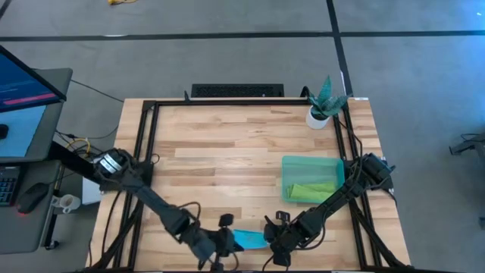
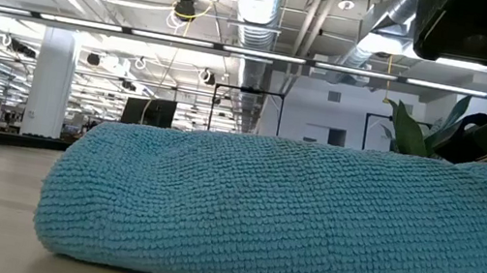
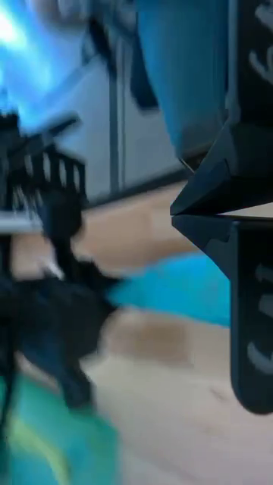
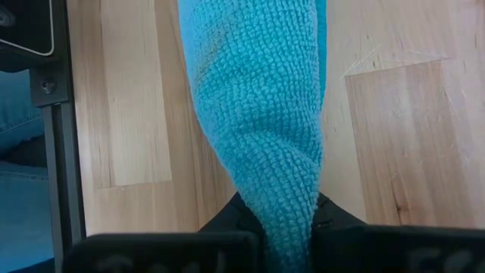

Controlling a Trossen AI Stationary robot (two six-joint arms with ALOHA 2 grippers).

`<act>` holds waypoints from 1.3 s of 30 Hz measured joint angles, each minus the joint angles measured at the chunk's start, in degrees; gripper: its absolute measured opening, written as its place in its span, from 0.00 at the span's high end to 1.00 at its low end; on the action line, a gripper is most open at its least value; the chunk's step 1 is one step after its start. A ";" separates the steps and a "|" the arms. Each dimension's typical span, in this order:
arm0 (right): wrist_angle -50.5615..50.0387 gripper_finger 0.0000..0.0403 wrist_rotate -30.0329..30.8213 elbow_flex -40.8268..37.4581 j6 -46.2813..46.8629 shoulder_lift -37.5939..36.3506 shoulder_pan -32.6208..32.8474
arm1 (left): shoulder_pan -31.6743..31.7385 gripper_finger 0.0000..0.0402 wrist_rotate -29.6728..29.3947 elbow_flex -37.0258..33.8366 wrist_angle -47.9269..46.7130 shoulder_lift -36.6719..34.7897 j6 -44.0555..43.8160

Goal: Roll microfiber towels into tight, uniform cylinder then place into a basket
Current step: Put the blue towel into the green bin

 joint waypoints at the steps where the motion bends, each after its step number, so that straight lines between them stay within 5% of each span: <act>1: 0.00 0.90 0.08 0.00 0.08 0.00 0.07 | 0.93 1.00 3.07 0.02 1.59 0.13 1.51; 6: 0.07 0.90 0.56 -0.02 0.16 0.00 0.19 | 4.13 1.00 10.64 0.02 4.18 0.20 3.38; 15: 0.09 0.90 0.55 -0.02 0.25 0.00 0.19 | 6.21 0.98 10.79 0.03 -0.25 0.22 3.82; 31: 0.11 0.90 0.39 -0.02 0.29 0.00 0.19 | 8.01 0.49 10.83 0.04 -7.90 0.72 -4.75; 39: 0.16 0.90 0.26 -0.07 0.31 0.00 0.17 | 9.16 0.41 14.57 0.06 -7.67 5.80 -7.04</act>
